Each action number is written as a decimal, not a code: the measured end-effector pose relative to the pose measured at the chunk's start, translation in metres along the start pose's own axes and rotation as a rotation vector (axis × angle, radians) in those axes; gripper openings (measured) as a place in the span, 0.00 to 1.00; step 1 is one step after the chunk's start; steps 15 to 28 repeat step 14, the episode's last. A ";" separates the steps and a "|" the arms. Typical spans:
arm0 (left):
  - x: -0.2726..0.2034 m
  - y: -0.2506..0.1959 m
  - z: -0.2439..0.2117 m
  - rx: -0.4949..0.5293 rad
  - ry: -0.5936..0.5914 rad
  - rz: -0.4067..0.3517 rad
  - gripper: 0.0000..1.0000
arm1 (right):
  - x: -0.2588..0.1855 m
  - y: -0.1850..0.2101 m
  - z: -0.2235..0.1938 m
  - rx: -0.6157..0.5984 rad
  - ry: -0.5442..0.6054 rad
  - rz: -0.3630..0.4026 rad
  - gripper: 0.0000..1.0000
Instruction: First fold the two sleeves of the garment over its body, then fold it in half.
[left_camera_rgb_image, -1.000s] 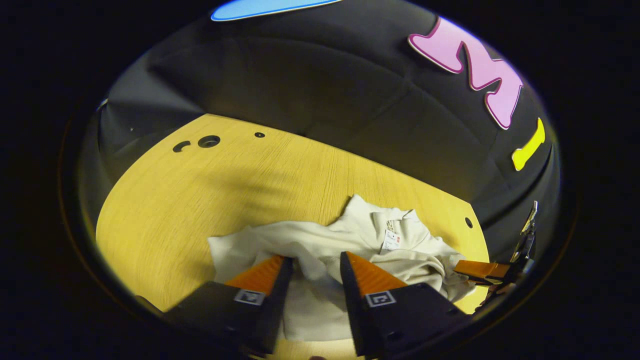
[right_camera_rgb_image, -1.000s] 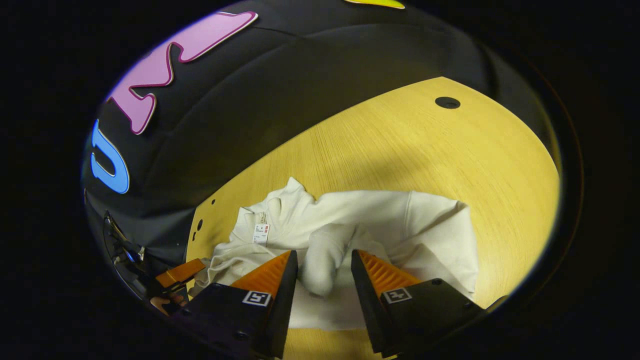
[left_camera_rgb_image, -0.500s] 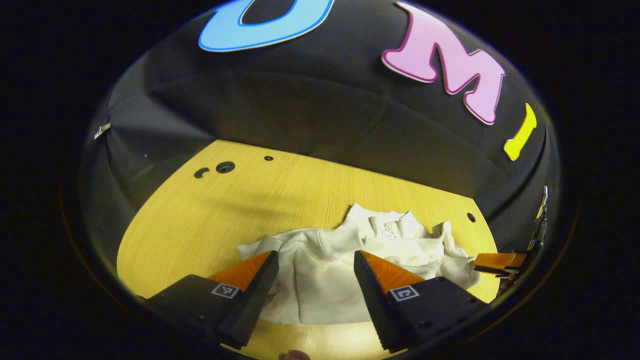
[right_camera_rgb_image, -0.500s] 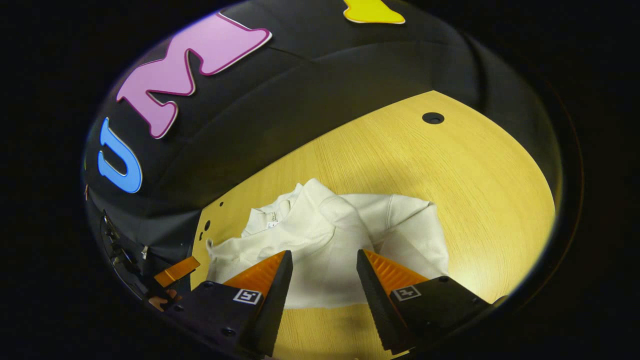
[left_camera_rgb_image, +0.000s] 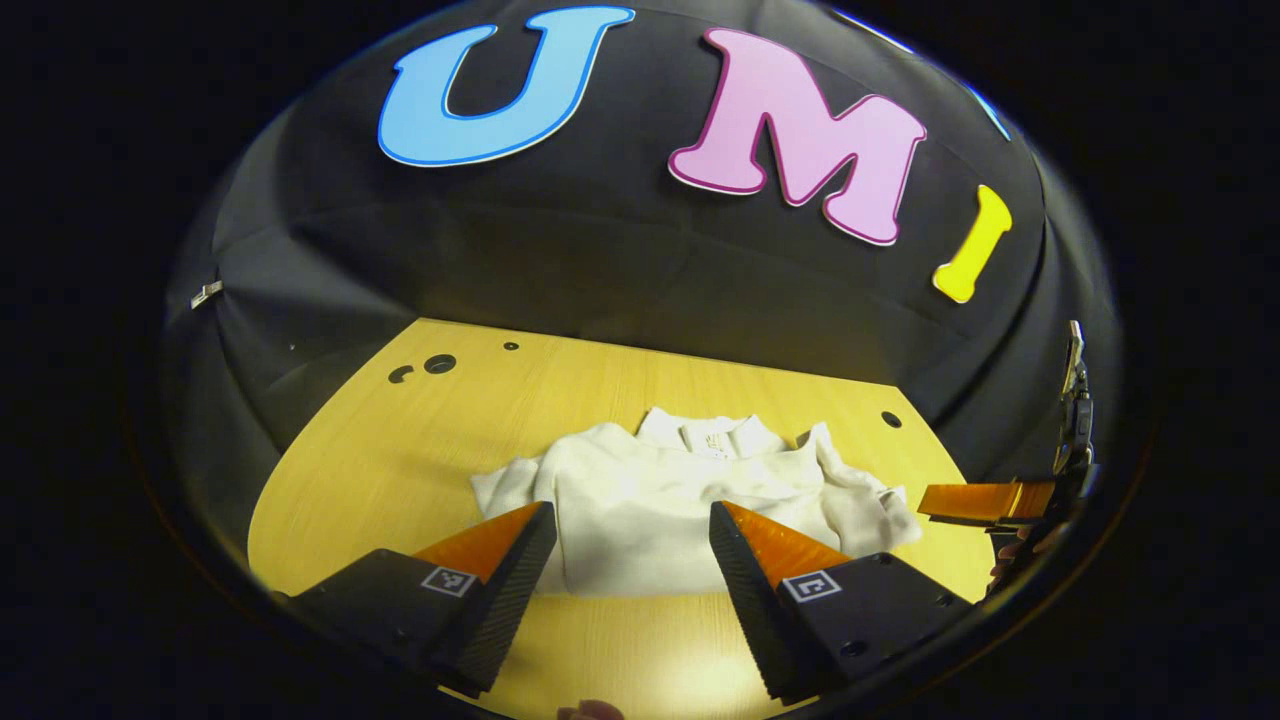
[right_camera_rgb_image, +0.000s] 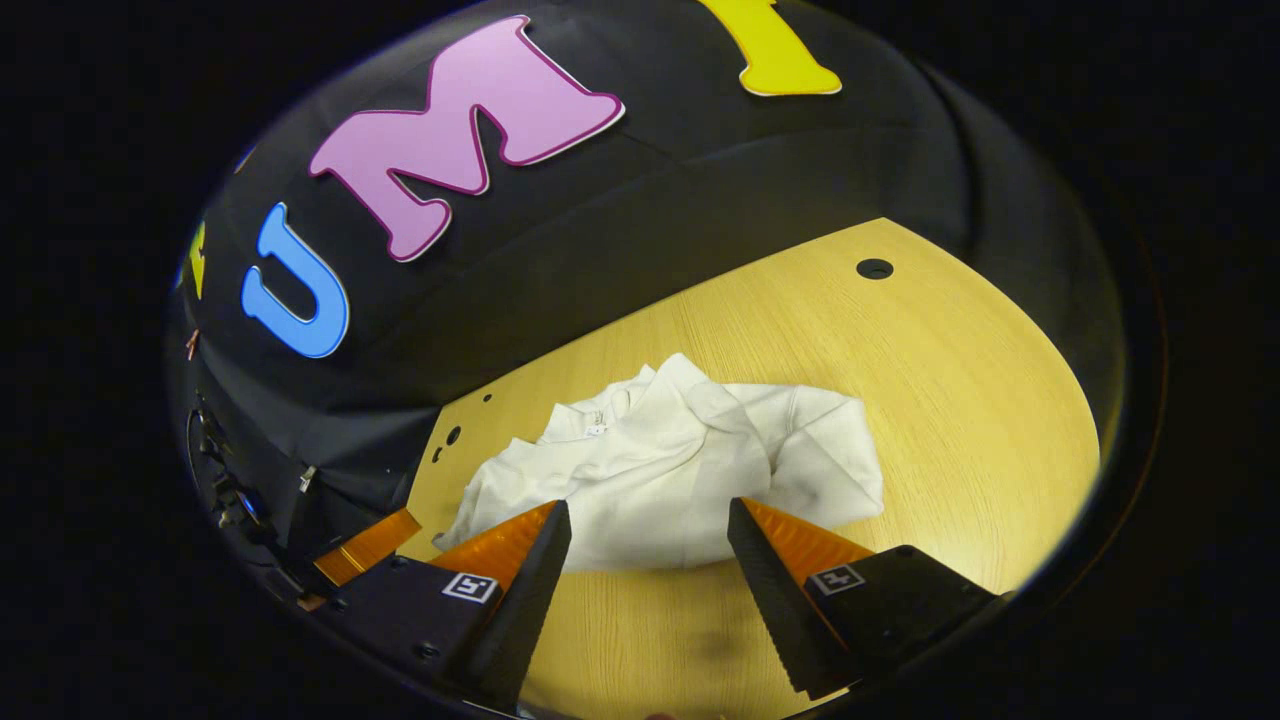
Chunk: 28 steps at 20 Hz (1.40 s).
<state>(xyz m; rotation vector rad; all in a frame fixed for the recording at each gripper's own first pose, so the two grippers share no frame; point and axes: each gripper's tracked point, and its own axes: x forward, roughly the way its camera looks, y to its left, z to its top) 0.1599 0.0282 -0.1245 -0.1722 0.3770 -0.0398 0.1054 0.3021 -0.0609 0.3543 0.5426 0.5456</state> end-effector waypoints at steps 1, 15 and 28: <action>-0.006 -0.003 -0.004 0.004 -0.001 -0.003 0.95 | -0.007 0.001 -0.001 -0.003 -0.010 0.006 0.96; -0.071 -0.036 -0.041 0.091 0.077 -0.101 0.95 | -0.079 0.019 -0.020 -0.047 -0.085 0.042 0.96; -0.071 -0.036 -0.041 0.091 0.077 -0.101 0.95 | -0.079 0.019 -0.020 -0.047 -0.085 0.042 0.96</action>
